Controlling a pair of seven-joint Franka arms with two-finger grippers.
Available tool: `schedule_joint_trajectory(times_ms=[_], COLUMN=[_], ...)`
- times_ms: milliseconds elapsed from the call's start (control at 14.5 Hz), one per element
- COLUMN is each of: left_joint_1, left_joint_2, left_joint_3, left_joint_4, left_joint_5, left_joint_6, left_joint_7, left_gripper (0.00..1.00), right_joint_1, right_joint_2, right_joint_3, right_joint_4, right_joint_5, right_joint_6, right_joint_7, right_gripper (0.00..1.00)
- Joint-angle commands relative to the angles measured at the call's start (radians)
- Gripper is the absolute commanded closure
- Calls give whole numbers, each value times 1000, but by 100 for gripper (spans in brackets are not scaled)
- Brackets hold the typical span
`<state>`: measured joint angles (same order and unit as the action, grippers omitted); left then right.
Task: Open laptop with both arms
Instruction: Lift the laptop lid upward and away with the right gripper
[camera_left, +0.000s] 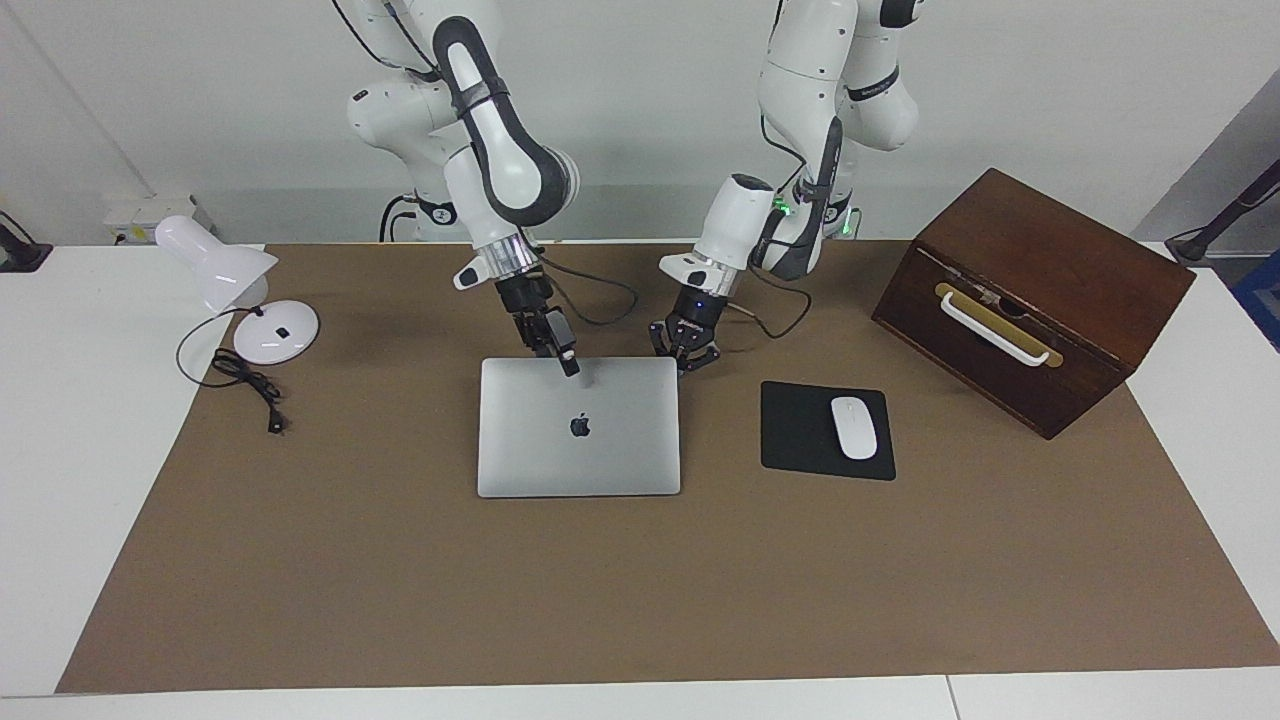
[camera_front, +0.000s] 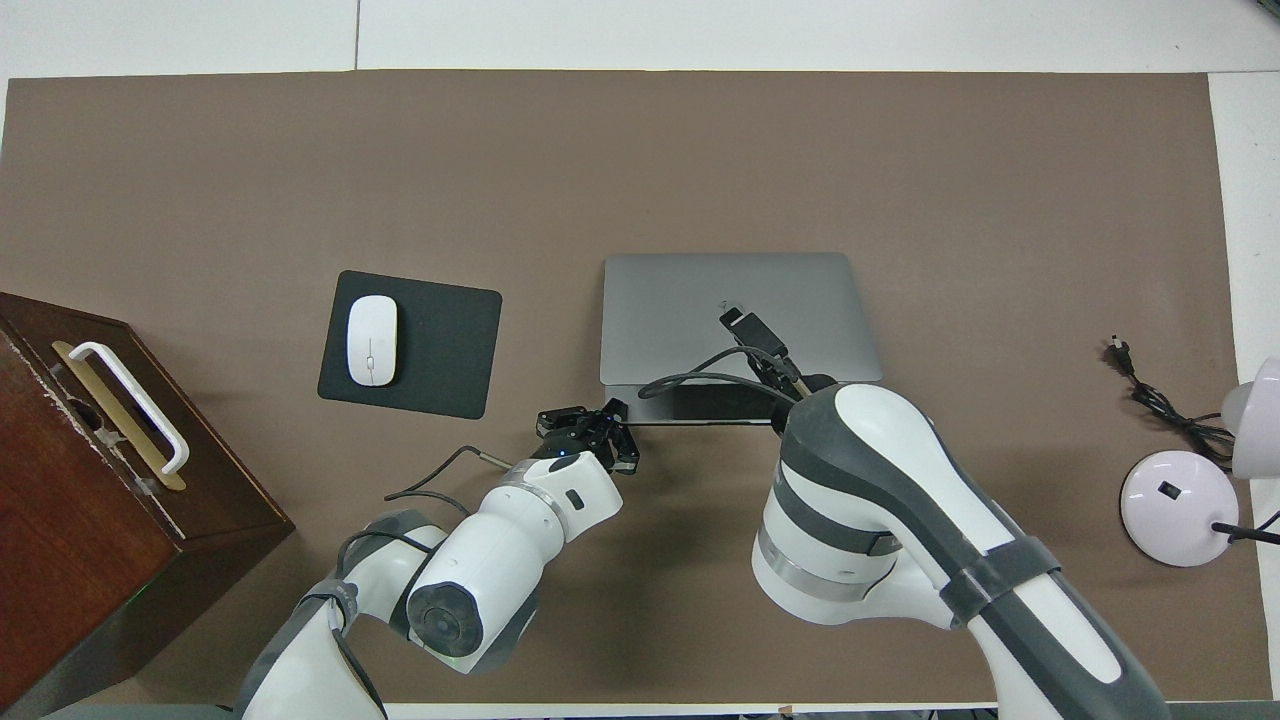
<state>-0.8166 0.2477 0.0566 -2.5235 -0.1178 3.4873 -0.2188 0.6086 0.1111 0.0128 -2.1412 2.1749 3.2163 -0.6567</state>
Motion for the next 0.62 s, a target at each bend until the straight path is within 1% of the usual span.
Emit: schedule_joint_trajectory(times_ms=[0,551], left_joint_1=[-4,-4], left_joint_2=[44,44], left_joint_3=[5,5], left_joint_4=[22,22], left_joint_5=[-19,-19], left_joint_6=[16,16], left_joint_7=[10,12], left_gripper=[100,100], right_joint_1=[-21,-38], right_joint_2=[38,62], right_joint_3=[-1,-1], right_joint_4=[73,175], right_joint_5=[25,26], right_joint_6=[-35,-67], right_joint_7=[-41,-41], right_gripper=[0,0])
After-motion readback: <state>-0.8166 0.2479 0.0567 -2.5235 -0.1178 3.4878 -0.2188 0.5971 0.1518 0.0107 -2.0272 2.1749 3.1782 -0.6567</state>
